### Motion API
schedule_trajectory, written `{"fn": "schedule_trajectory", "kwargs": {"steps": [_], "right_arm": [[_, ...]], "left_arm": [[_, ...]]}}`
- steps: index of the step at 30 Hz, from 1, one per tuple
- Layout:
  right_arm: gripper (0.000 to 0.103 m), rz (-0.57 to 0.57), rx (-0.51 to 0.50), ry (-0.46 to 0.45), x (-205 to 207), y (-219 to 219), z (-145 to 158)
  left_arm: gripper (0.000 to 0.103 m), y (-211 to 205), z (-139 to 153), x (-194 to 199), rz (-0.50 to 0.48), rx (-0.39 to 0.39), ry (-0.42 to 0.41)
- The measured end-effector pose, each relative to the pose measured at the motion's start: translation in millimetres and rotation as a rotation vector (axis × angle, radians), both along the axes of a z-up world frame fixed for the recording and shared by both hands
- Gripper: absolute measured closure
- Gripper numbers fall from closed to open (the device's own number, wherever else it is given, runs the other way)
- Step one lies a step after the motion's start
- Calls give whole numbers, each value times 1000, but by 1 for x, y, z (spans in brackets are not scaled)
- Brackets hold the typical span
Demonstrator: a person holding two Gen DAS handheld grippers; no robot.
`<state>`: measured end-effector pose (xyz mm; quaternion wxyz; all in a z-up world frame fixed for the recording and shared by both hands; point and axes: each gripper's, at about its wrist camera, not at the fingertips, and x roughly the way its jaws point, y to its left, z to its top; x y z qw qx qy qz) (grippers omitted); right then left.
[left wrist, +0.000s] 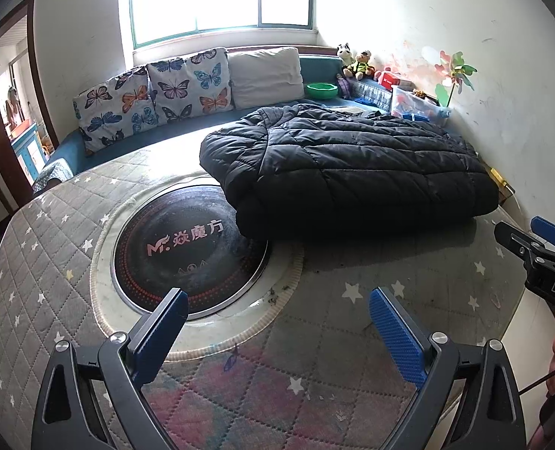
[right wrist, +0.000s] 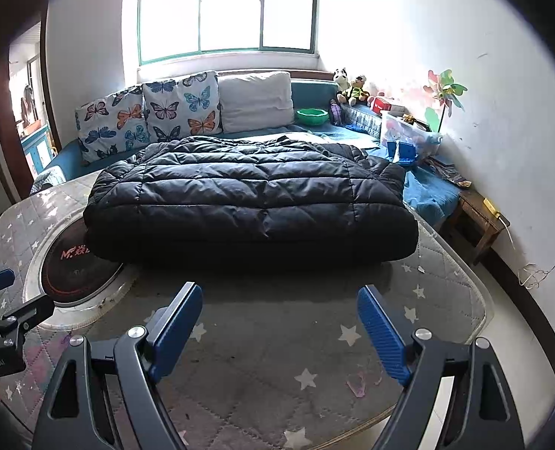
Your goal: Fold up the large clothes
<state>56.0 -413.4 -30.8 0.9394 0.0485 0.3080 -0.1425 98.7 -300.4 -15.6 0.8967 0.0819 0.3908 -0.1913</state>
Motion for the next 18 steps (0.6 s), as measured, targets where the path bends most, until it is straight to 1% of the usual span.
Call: {"fn": "schedule_trajectory", "kwargs": {"steps": [18], "right_arm": [[10,3,-5,-4,-1,1,1]], "left_arm": [[0,1,1,-2,-3,0,-6]]}}
